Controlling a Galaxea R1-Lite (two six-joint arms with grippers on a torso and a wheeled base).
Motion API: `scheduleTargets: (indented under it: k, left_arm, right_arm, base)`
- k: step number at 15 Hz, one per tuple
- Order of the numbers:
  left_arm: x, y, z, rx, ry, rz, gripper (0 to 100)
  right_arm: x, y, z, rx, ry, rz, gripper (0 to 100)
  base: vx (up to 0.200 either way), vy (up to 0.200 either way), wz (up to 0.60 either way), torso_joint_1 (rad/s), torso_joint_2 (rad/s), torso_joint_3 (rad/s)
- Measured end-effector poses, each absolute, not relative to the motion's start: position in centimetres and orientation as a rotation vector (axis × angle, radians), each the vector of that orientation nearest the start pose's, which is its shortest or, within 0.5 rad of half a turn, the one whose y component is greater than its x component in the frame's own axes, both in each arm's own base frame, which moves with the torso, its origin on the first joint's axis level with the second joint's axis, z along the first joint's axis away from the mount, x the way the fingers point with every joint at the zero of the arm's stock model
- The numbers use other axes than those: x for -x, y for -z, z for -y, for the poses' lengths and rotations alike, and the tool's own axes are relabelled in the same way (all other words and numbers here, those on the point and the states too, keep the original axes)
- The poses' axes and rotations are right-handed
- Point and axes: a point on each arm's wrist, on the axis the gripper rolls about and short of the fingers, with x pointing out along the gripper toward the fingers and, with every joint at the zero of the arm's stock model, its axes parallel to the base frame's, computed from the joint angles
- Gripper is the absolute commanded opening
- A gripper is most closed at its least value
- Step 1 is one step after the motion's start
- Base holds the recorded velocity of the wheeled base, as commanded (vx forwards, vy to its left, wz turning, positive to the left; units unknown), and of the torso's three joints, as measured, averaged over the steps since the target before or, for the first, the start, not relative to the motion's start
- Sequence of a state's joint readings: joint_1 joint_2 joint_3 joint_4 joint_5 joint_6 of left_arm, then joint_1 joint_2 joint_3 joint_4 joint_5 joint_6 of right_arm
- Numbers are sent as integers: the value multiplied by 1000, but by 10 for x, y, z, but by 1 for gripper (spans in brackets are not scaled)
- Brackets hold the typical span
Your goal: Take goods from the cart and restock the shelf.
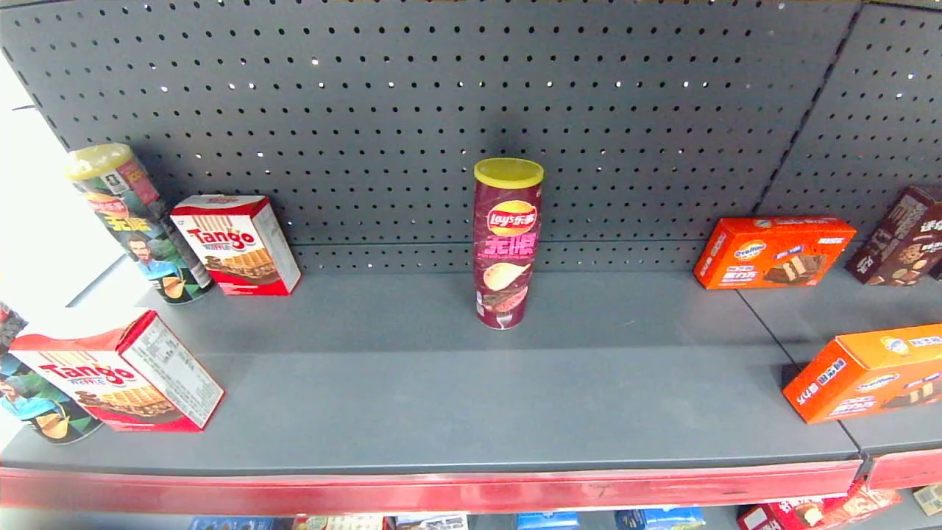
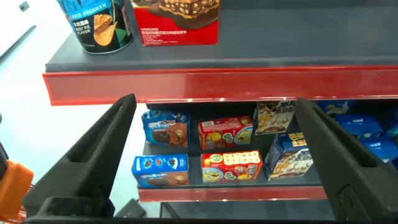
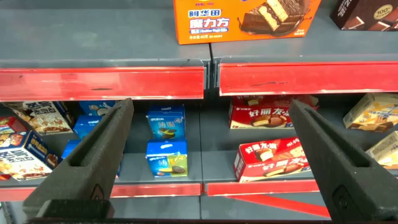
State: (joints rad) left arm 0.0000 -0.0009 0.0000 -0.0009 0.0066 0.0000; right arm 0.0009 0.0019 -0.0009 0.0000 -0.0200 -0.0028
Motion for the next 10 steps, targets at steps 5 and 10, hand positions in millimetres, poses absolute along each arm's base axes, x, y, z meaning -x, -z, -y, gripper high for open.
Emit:
scheduleTargets:
  k: [5,10]
  left_arm:
    - [23,-76,0,0,-6,3,100]
    - [23,-76,0,0,-6,3,100]
  right_arm:
    - [23,-76,0,4,18,-1,100]
    - [23,-76,0,5,20,0,100]
  base:
    - [0,0,0,0,0,0]
    - [0,0,360,-1,2,1]
